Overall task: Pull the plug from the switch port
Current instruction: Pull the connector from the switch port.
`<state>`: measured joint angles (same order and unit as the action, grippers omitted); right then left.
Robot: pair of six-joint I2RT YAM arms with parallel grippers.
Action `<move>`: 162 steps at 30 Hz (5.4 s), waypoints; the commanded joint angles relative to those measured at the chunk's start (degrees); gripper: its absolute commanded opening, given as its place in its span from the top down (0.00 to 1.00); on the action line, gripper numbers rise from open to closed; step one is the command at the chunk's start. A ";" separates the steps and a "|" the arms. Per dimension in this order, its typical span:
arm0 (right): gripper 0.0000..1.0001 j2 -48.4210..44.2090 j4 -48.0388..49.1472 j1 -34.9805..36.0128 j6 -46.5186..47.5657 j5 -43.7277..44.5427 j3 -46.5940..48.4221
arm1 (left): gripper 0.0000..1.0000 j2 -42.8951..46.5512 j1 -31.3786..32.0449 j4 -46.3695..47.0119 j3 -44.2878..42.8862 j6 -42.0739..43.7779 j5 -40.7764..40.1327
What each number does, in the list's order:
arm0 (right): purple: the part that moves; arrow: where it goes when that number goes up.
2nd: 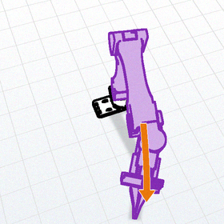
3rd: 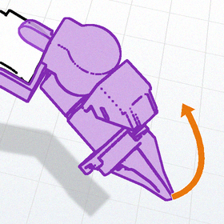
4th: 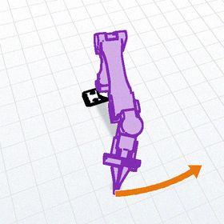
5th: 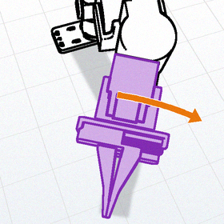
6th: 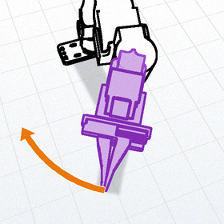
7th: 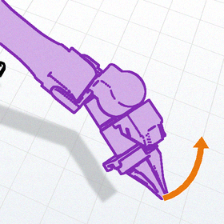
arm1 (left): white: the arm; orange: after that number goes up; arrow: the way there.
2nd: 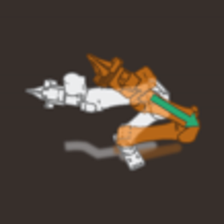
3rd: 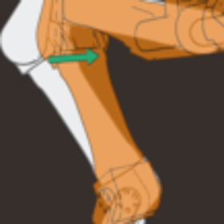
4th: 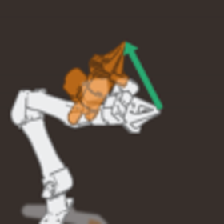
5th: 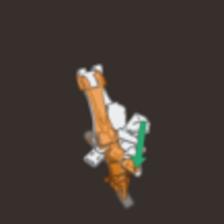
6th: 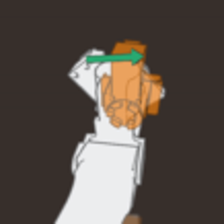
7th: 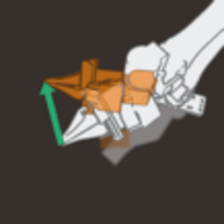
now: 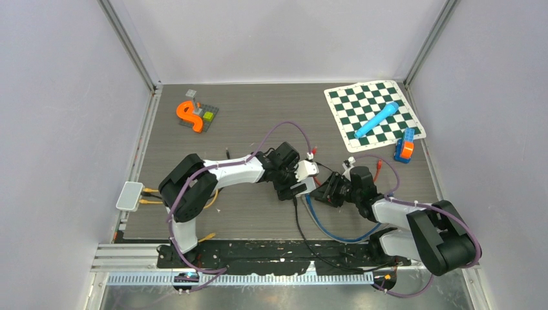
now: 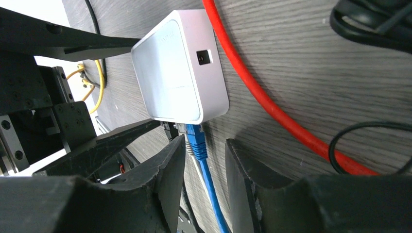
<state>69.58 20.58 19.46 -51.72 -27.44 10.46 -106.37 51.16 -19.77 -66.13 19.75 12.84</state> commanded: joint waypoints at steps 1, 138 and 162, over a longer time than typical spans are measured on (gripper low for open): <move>0.58 3.30 7.40 0.63 -2.17 -1.20 -0.27 | 0.43 -0.69 0.35 0.24 -0.18 0.56 1.14; 0.95 16.24 25.39 0.88 -5.73 -2.03 -2.83 | 0.51 -0.79 0.08 -3.79 -1.76 -0.63 8.78; 0.95 3.17 7.08 0.93 3.04 -0.99 -4.46 | 0.53 -2.39 -0.70 -3.51 -2.60 -1.38 4.04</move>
<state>77.41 36.95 20.47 -52.64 -31.75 6.46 -107.37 50.70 -21.30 -67.83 18.76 16.73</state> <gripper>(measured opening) 0.213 0.718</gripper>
